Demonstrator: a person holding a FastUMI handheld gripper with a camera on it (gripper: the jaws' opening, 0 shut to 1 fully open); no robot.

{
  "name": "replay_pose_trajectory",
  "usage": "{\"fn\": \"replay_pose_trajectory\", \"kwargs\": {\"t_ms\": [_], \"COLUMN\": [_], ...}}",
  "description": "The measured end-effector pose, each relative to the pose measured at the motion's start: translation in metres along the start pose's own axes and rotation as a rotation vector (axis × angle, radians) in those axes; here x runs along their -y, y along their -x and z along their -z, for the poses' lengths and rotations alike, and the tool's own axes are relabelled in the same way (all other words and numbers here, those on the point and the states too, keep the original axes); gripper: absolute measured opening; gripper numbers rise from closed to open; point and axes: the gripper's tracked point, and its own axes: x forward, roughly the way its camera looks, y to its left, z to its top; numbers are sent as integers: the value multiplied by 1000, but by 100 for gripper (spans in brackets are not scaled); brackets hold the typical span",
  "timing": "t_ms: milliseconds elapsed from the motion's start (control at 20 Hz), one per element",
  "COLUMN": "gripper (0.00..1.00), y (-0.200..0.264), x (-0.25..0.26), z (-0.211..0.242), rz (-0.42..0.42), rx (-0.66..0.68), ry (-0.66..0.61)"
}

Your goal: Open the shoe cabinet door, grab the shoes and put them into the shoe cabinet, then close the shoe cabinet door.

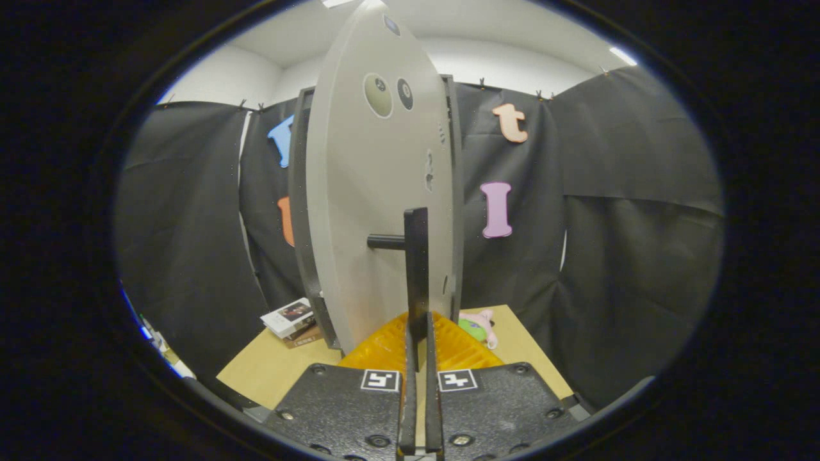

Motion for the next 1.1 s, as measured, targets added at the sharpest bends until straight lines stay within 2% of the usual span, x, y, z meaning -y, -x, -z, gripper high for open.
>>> {"fn": "replay_pose_trajectory", "kwargs": {"t_ms": [200,500,800,1100], "gripper": [5,4,4,4], "y": [3,0,-2,-4], "x": [28,37,33,31], "z": [-4,-3,-2,-2], "rz": [55,96,53,20], "rx": [2,10,11,15], "ry": [81,30,-28,-27]}}
